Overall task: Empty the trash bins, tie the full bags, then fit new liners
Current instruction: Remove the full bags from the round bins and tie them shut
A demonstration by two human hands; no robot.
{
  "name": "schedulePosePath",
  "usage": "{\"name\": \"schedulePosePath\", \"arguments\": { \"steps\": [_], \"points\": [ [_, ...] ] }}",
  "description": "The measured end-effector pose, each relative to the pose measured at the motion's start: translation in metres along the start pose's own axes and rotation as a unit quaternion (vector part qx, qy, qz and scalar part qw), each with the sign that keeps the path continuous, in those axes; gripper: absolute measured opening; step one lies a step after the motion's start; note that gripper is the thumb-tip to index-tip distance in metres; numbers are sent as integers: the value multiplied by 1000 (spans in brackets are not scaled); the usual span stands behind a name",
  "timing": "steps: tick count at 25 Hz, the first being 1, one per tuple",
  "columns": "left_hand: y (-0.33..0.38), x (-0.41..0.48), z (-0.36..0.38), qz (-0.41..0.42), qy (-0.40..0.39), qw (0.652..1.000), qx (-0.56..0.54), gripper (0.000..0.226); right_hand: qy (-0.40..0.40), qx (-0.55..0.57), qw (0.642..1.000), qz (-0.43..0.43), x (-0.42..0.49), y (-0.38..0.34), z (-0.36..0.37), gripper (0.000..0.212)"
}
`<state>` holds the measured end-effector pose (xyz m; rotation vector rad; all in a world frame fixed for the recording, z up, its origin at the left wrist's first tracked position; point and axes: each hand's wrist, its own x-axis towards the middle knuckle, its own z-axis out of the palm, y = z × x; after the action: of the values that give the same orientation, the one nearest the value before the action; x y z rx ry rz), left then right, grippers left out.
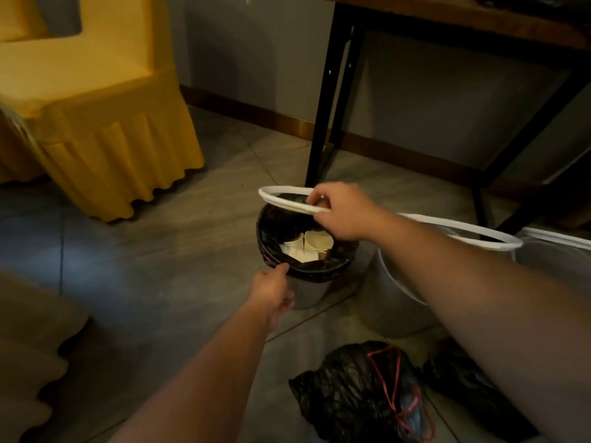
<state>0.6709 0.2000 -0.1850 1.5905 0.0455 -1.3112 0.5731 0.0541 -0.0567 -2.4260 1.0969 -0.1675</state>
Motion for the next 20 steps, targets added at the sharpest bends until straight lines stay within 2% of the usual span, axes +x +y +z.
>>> {"name": "schedulePosePath", "arguments": {
  "steps": [4,8,10,13,15,17,20],
  "points": [
    [-11,14,12,-17,23,1000,-11,58,83,85,992,-46,21,19,-23,28],
    [-9,36,28,14,48,999,-16,50,192,192,960,-71,49,37,-28,26],
    [-5,48,28,32,81,996,-29,44,292,171,939,-56,62,48,-26,32],
    [-5,58,26,38,102,992,-66,54,405,88,910,0,85,65,-24,31],
    [-4,62,26,47,105,989,-93,54,405,79,911,22,97,73,-18,19],
    [-3,64,27,49,106,986,-116,46,376,119,919,25,105,82,-9,7],
    [-5,66,24,42,94,986,-128,36,317,162,933,62,113,94,16,14]
  ]
}}
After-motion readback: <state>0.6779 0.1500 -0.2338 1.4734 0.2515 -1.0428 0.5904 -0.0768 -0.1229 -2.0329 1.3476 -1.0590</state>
